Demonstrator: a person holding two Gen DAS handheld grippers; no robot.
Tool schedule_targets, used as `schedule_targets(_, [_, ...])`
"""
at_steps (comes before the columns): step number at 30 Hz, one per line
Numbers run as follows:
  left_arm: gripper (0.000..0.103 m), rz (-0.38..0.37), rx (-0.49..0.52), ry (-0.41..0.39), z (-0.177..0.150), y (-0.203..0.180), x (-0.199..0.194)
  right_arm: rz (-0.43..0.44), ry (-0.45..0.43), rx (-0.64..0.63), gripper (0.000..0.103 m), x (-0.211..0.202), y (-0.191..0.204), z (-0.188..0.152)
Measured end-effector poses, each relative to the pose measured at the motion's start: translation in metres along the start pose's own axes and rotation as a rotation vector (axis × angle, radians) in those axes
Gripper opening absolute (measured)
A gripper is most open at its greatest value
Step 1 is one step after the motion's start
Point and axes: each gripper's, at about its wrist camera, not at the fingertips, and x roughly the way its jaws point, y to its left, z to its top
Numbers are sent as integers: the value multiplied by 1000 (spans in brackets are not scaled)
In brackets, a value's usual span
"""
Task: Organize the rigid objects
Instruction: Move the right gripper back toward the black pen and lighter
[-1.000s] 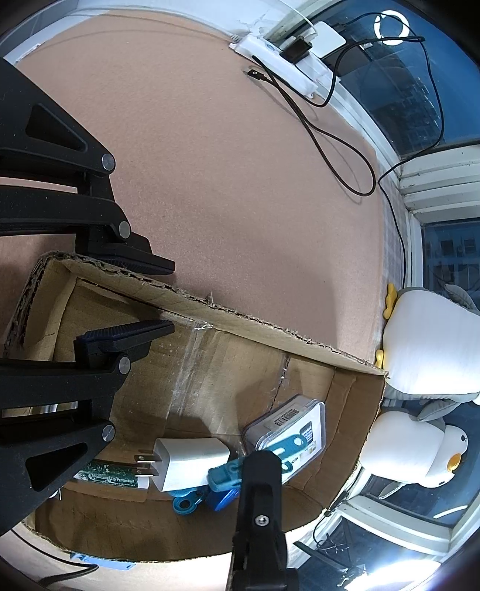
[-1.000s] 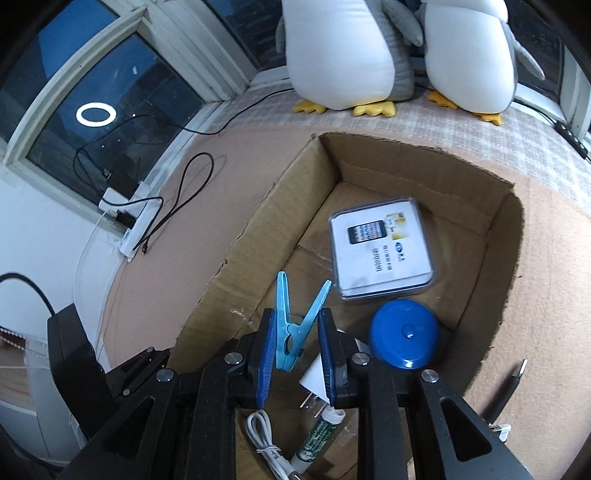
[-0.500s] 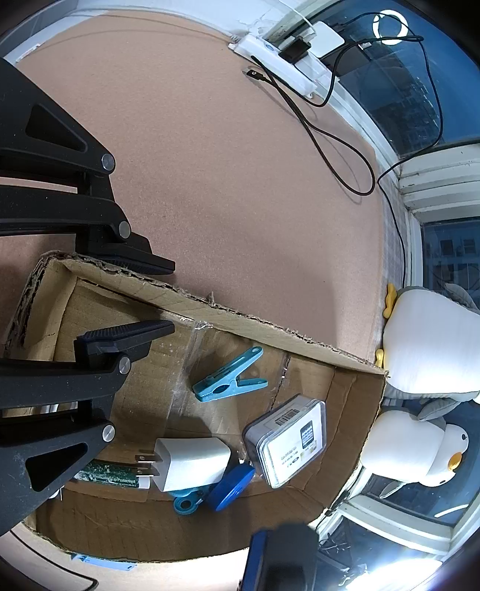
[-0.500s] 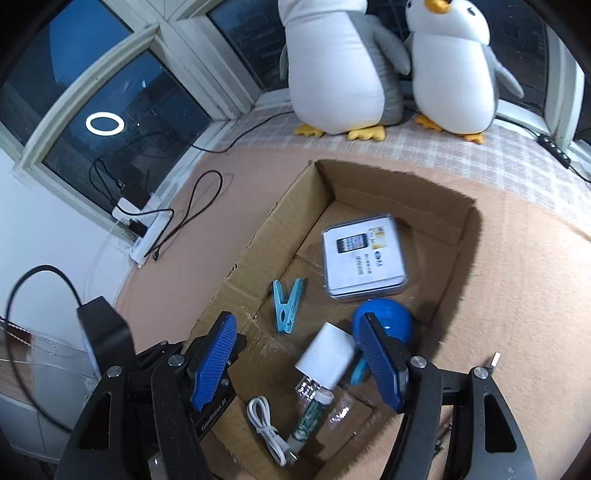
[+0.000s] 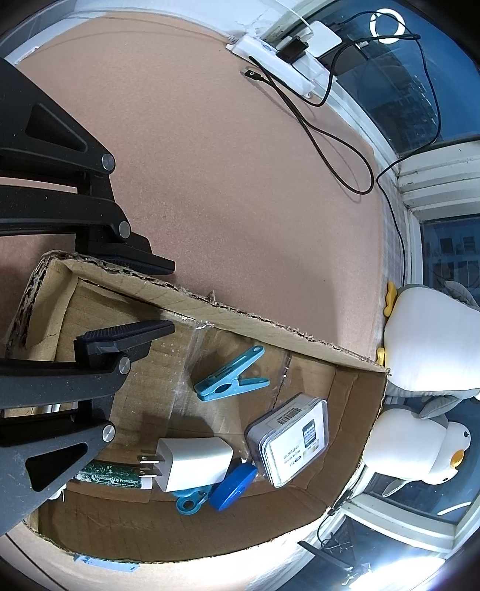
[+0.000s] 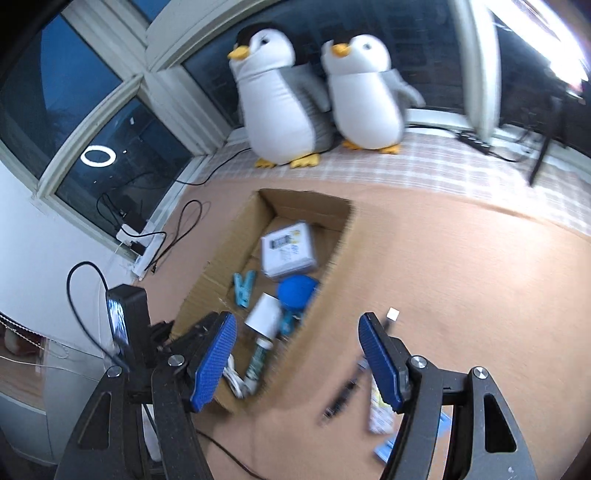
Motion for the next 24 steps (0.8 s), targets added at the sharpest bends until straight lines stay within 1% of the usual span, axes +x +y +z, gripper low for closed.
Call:
schedule_targets(3, [28,2,3,0,0,0,0,-30,-2,33,65,-21,-24,-16])
schedule_targets(7, [28,5,6,-1,0,-1,0,-81,19,77,65,-33,-51,-40])
schedule_targets(10, [28,7,8,-1,0,0,0,-101,40,145,65,-33,-74,-60])
schedule_targets(13, [28,8,9,-1,0,-1,0,-113,54,178,65,-26,-90,-74])
schedule_targets(16, [28,10,12,0,0,-1,0,-132,64,167,65,-12,-93,-80])
schedule_targets(19, [28,10,13,1,0,-1,-1,-146,83,109,62,4,-85,-80])
schedule_targets(21, [28,10,14,1,0,-1,-1,-143,99,70,62,14,-79,-80])
schedule_targets(24, [28,11,14,1,0,-1,-1,-118,138,44,62,32,-72,-75])
